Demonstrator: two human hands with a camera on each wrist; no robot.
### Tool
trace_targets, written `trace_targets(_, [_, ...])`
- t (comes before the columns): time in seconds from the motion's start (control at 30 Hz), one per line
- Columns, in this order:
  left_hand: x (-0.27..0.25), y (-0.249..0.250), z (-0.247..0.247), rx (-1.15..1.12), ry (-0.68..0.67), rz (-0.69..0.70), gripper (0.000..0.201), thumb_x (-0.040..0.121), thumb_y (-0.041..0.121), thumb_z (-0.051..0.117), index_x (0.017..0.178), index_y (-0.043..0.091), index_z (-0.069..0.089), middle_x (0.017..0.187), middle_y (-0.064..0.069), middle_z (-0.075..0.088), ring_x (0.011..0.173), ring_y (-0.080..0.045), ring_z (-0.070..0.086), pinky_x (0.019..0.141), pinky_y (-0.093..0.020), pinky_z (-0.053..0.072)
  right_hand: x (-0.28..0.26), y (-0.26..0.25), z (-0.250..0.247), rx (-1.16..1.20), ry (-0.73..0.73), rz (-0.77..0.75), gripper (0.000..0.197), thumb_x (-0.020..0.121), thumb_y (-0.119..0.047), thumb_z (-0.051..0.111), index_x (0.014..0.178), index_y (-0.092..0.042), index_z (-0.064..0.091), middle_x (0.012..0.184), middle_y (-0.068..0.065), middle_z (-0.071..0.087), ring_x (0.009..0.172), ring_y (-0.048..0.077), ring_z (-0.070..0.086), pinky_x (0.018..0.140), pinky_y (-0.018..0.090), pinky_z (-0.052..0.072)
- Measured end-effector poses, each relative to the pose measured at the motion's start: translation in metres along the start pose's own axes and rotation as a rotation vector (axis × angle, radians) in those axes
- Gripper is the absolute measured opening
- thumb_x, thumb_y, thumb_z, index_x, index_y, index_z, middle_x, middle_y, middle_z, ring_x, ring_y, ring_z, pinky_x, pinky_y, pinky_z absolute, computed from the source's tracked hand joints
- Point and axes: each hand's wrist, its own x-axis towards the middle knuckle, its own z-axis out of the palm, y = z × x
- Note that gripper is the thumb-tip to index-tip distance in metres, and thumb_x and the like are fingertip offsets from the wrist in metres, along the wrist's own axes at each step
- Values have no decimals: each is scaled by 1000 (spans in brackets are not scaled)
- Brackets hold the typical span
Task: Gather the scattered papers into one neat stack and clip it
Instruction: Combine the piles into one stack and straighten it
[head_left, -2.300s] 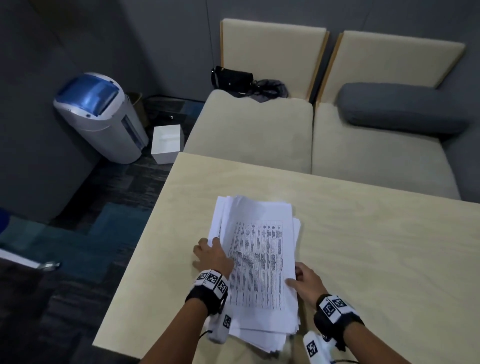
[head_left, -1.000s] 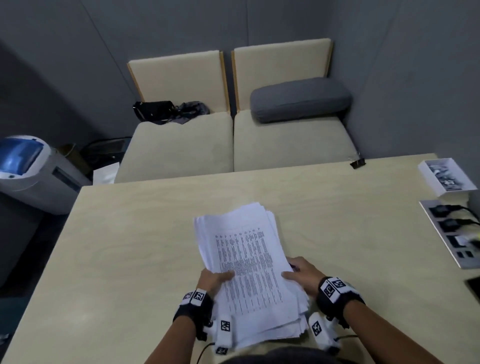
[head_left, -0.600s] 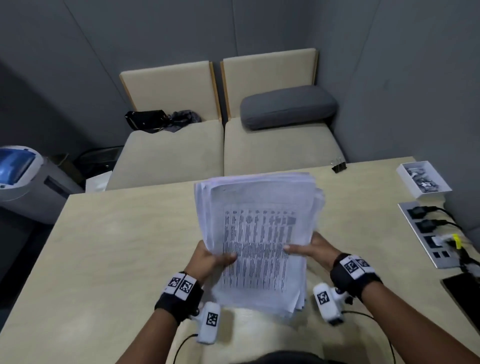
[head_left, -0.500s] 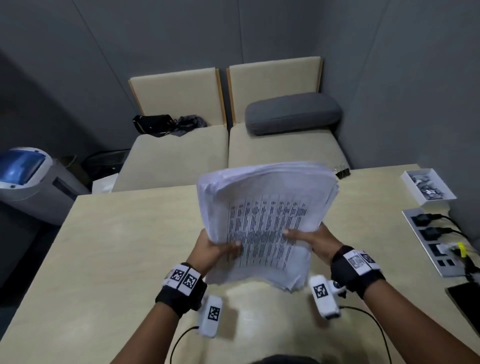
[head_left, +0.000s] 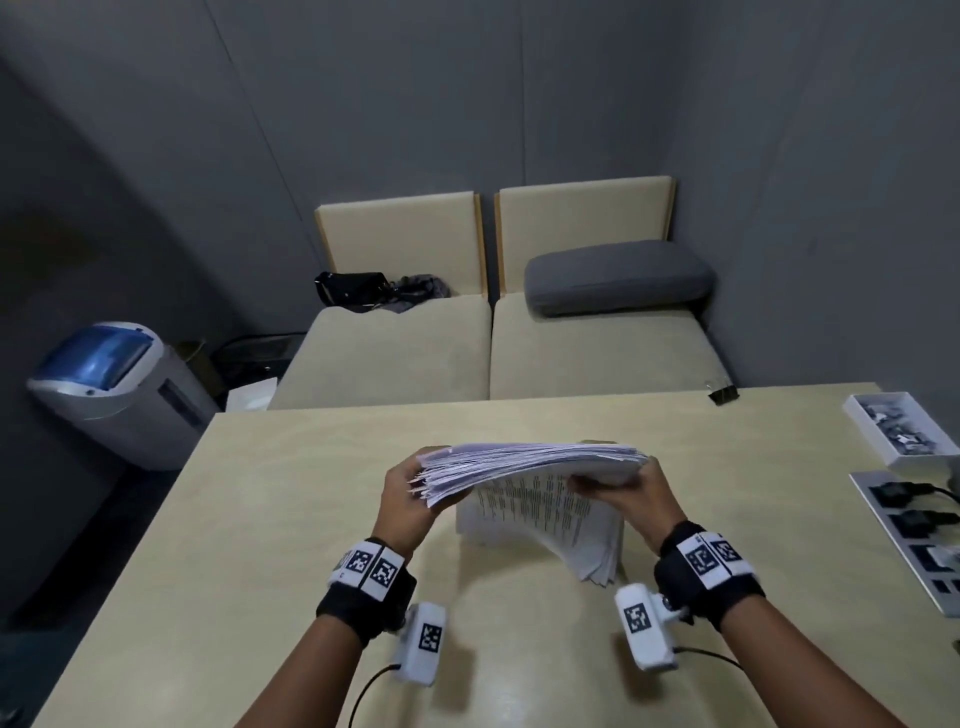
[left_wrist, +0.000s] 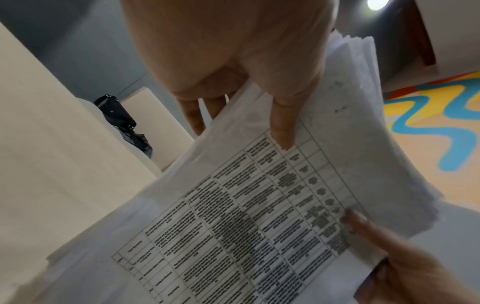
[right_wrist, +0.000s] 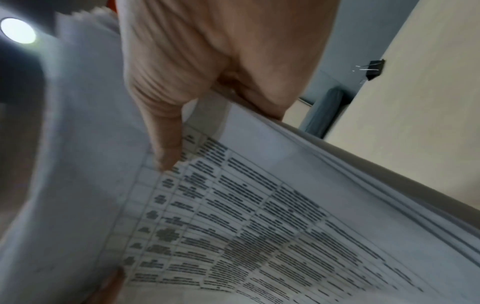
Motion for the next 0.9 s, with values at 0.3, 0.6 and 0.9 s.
trace_targets(0.3, [30, 14, 24, -100, -16, 15, 28, 75, 1, 79, 95, 19, 71, 92, -2, 73, 82, -14, 67, 78, -29, 56, 10, -10, 22, 41, 139, -15, 33, 70, -15, 85, 100, -13, 72, 95, 4, 77, 90, 18, 73, 83, 33, 56])
trace_targets(0.6, [31, -23, 19, -103, -163, -204, 45, 67, -6, 81, 102, 17, 64, 96, -3, 69, 92, -21, 65, 76, -33, 57, 1, 40, 24, -3, 59, 214, 33, 69, -6, 84, 97, -17, 70, 102, 5, 75, 99, 22, 70, 91, 41, 54])
trace_targets(0.9, [32, -43, 20, -42, -204, -250, 45, 63, -10, 81, 98, 16, 68, 101, -9, 74, 98, -30, 68, 83, -45, 57, 4, 52, 22, -27, 136, 222, 26, 72, -7, 83, 91, -19, 70, 94, 0, 74, 88, 15, 70, 72, 24, 53])
